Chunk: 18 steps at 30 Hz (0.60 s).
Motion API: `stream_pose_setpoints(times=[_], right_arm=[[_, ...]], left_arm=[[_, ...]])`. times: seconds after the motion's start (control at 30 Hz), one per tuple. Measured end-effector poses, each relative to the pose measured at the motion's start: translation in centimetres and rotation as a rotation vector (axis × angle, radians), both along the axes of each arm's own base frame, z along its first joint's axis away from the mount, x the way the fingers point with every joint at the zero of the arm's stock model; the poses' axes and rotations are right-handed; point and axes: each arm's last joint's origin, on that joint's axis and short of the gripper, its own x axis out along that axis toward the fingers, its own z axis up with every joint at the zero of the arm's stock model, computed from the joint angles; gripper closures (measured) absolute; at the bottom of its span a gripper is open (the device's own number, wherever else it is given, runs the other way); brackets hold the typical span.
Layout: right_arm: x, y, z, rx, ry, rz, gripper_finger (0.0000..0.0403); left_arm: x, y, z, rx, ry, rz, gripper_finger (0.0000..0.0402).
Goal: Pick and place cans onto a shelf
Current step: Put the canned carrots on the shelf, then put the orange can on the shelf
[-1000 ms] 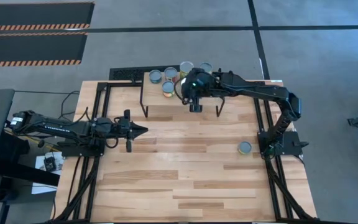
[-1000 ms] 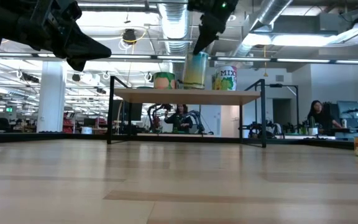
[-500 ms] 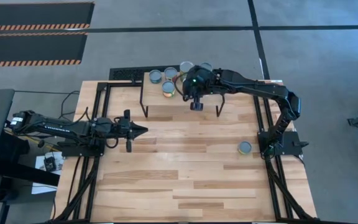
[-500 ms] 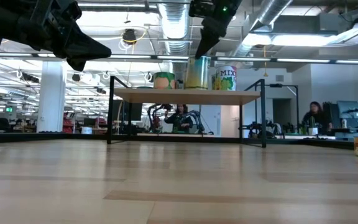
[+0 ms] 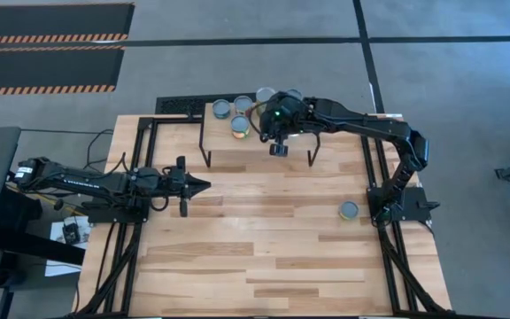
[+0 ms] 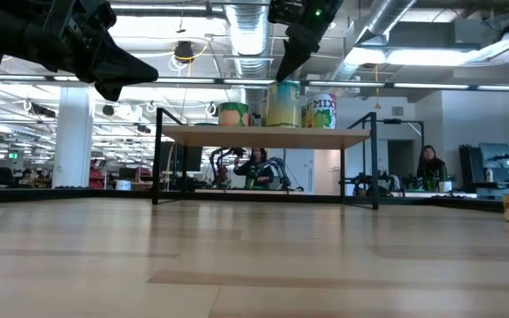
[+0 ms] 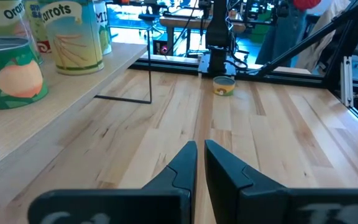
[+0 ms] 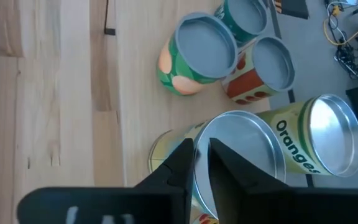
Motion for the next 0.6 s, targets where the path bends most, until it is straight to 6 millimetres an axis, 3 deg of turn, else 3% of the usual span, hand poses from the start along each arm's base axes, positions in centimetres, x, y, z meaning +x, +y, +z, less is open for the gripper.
stream_pose_setpoints(times=[0.27, 0.47, 0.6], right_arm=[[-0.1, -0.2, 0.1, -0.030, 0.004, 0.004, 0.0330], [-1.6, 3.0, 2.9, -0.071, -0.059, 0.061, 0.0347], [-3.0, 5.5, 2.4, -0.007, -0.103, 0.139, 0.0391]], left_arm=[[0.0, 0.0, 0.0, -0.001, 0.000, 0.000, 0.0384], [0.0, 0.0, 0.0, 0.001, 0.001, -0.002, 0.0384], [0.0, 0.0, -0.1, 0.002, 0.009, -0.003, 0.0384]])
